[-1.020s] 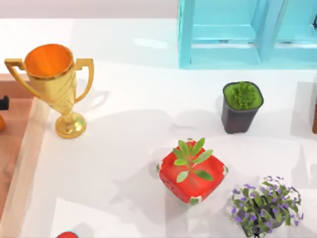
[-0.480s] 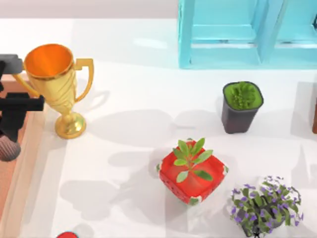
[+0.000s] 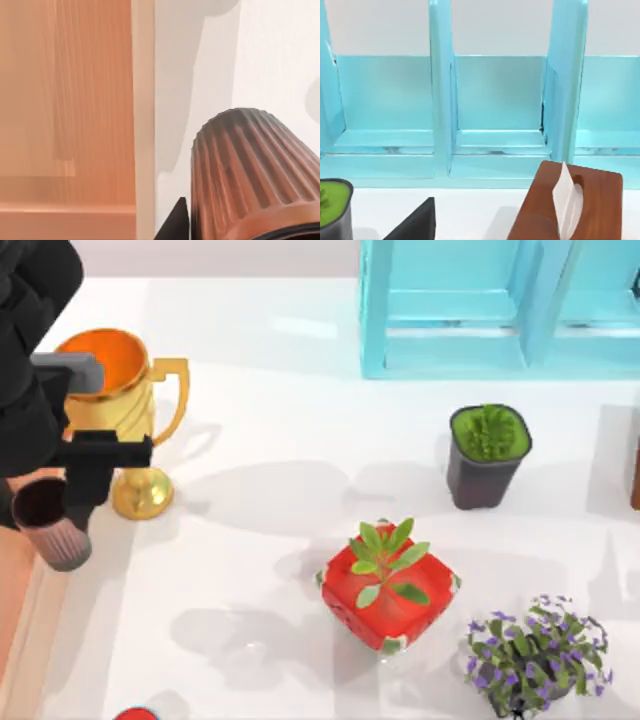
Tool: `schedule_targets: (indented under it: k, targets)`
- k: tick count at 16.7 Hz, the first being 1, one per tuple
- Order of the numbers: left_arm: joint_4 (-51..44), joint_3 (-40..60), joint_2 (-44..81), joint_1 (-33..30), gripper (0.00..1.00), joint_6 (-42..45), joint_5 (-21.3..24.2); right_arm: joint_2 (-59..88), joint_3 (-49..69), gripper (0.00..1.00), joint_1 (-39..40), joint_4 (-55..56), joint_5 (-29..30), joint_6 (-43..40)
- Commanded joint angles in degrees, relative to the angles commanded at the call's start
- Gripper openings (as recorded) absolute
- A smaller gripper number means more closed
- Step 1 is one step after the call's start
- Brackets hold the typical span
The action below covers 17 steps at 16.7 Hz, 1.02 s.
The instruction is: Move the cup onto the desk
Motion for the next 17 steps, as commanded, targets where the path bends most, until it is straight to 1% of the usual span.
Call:
schedule_targets:
  k: [2, 7, 9, 11, 12, 17]
  targets:
    - [-0.43, 0.42, 0.59, -7.12, 0.0, -7.25, 0.03, 0.0, 0.0, 1.0, 0.0, 0.0, 0.0, 0.0]
    - [-0.76, 0.76, 1.19, -27.42, 0.0, -27.43, 0.27, 0.0, 0.0, 1.0, 0.0, 0.0, 0.0, 0.0]
    - [-0.46, 0.75, 0.92, -33.79, 0.0, -33.66, 0.24, 0.0, 0.0, 1.0, 0.0, 0.0, 0.0, 0.0]
    - [-0.03, 0.64, 0.47, -37.79, 0.0, -37.61, 0.11, 0.0, 0.0, 1.0, 0.0, 0.0, 0.0, 0.0]
    - [0.14, 0.58, 0.3, -38.83, 0.0, -38.64, 0.04, 0.0, 0.0, 1.0, 0.0, 0.0, 0.0, 0.0]
    - [0.17, 0.52, 0.41, -39.08, 0.0, -38.95, 0.03, 0.0, 0.0, 1.0, 0.0, 0.0, 0.0, 0.0]
